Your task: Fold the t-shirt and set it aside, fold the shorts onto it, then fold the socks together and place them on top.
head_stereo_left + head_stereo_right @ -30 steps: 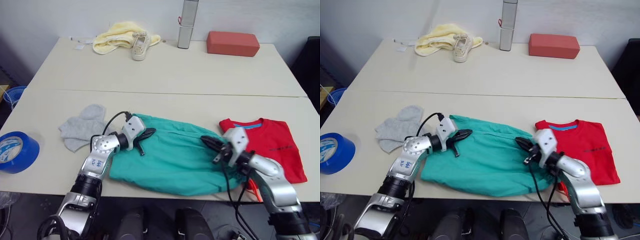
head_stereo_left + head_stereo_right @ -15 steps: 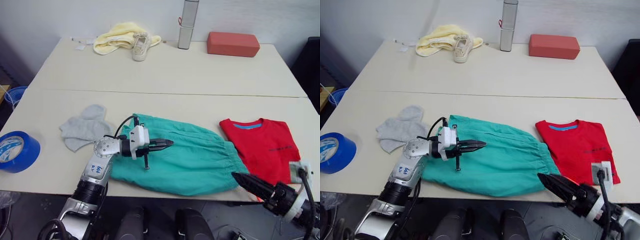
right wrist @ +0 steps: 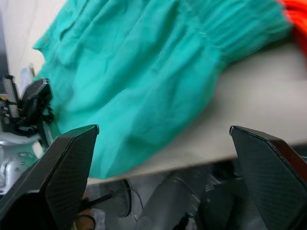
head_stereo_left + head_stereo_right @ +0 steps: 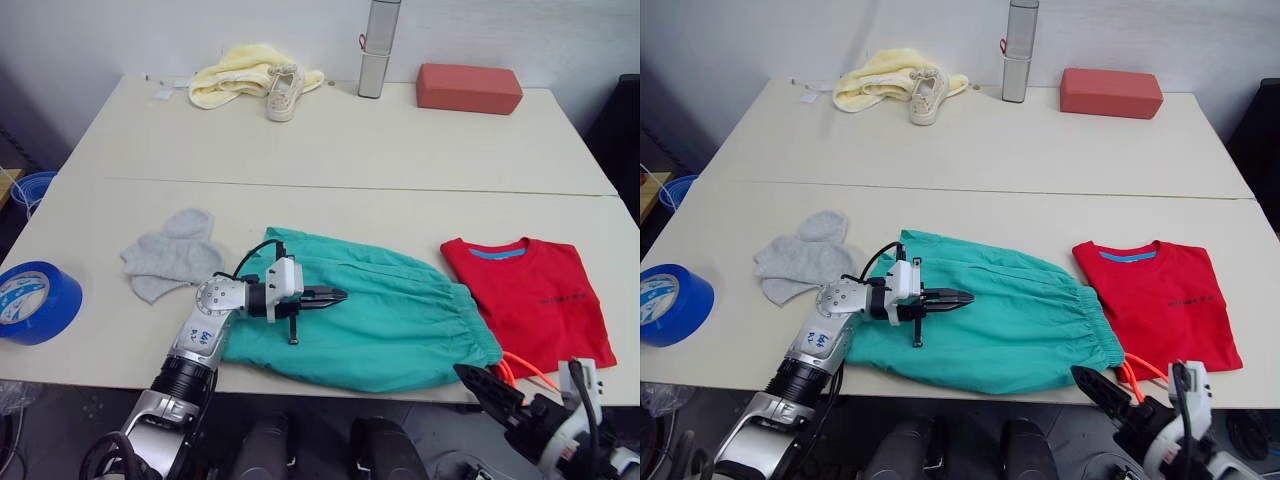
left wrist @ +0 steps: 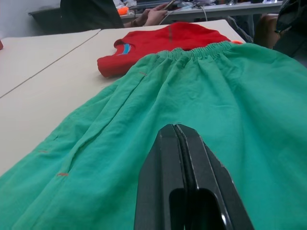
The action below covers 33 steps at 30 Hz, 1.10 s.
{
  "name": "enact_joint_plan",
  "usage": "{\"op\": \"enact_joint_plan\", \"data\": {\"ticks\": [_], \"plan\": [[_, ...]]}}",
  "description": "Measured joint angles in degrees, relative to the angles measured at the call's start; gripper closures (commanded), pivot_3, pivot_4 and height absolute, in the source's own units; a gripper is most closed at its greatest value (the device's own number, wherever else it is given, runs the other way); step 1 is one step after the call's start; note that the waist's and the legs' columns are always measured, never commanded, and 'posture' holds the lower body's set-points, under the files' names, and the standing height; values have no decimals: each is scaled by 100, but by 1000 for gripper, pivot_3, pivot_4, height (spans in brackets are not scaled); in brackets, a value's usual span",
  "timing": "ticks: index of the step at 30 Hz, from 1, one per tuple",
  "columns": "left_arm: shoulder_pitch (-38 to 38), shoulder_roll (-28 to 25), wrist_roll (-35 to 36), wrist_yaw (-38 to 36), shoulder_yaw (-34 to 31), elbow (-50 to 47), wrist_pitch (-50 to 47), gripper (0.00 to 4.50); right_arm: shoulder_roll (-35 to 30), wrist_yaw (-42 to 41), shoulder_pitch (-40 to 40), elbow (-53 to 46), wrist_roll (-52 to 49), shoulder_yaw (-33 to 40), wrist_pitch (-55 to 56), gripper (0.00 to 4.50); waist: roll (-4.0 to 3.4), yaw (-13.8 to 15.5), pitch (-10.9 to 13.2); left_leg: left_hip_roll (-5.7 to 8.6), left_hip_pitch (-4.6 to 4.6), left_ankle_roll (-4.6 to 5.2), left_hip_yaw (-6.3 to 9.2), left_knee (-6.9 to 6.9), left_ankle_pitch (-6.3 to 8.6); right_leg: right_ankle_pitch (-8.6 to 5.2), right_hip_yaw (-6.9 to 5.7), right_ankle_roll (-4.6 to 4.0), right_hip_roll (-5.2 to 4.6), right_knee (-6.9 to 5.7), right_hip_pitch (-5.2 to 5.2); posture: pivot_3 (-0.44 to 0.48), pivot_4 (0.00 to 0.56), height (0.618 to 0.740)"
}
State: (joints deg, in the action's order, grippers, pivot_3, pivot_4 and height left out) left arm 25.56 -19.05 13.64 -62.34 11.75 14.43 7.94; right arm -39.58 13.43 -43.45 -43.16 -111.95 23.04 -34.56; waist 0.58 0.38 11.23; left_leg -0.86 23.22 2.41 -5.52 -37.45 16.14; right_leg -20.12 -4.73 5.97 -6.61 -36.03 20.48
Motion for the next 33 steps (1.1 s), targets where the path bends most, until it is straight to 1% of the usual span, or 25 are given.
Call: {"op": "enact_joint_plan", "data": {"ticks": [2,5,7,9,10,12,14,19,22,23,27,30,33], "plan": [[0,-8,-34,-4,11,7,-49,4500,28,174,382,70,0,-248,99,36,-1,-2,-1,1,0,-7,-1,4,-5,0,0,0,0,2,0,0,150,740],[-3,-23,-134,-36,76,90,-84,4500,211,425,1227,392,86,-701,215,36,-2,-21,-5,3,0,-20,-3,4,-16,0,-1,0,2,1,0,0,150,740],[1,-20,-221,-7,82,227,-88,4500,309,591,1609,541,307,-961,226,36,-3,-26,-6,3,0,-19,-2,7,-17,0,-3,0,2,0,1,0,150,740],[6,-15,-299,67,73,345,-90,4500,574,770,2027,623,629,-1257,298,36,-2,-28,-6,2,0,-21,-1,8,-21,1,-4,0,3,-2,3,0,150,740],[10,-10,-313,92,68,392,-90,4500,716,832,2188,655,770,-1361,344,207,-2,-35,-7,3,-1,-19,-1,8,-21,1,-3,1,3,-2,3,0,150,740],[38,2,-332,117,58,434,-89,4500,912,890,2394,753,1016,-1501,381,631,3,-44,-11,2,-2,-17,-1,8,-21,1,-3,1,2,-4,2,0,150,740],[57,5,-363,151,53,457,-77,4500,985,872,2587,829,1392,-1616,372,1231,5,-45,-12,3,-2,-13,-2,9,-20,2,-3,2,2,-5,2,0,150,740],[143,110,-422,330,6,689,82,4500,1400,826,3062,1190,2397,-1804,457,3039,-4,-44,-22,3,-3,-11,-2,11,-22,3,-2,1,1,-8,3,0,150,740],[264,153,-492,454,-3,852,159,4500,1419,614,3209,1271,3012,-1789,467,4167,-4,-36,-22,5,-3,-10,-3,10,-23,4,-2,3,1,-8,3,0,150,740],[309,155,-515,517,-16,897,168,4500,1370,489,3251,1271,3232,-1775,464,4472,-4,-37,-22,5,-3,-9,-3,10,-23,4,-2,3,1,-8,3,0,150,740],[386,224,-530,688,-78,976,119,4500,974,-8,3307,1202,4049,-1650,430,4472,-4,-28,-22,6,-1,-10,-4,12,-23,4,-3,4,1,-6,5,0,150,740],[445,233,-527,806,-145,947,-72,4500,639,-384,3354,1150,4776,-1535,447,4472,-4,-30,-22,7,1,-11,-5,11,-24,5,-4,4,1,-6,5,0,150,740],[426,211,-525,936,-197,783,-346,4500,440,-723,3444,1100,5598,-1550,483,4472,-4,-31,-22,7,1,-22,-8,14,-30,5,-5,4,2,-7,9,0,150,740]]}}
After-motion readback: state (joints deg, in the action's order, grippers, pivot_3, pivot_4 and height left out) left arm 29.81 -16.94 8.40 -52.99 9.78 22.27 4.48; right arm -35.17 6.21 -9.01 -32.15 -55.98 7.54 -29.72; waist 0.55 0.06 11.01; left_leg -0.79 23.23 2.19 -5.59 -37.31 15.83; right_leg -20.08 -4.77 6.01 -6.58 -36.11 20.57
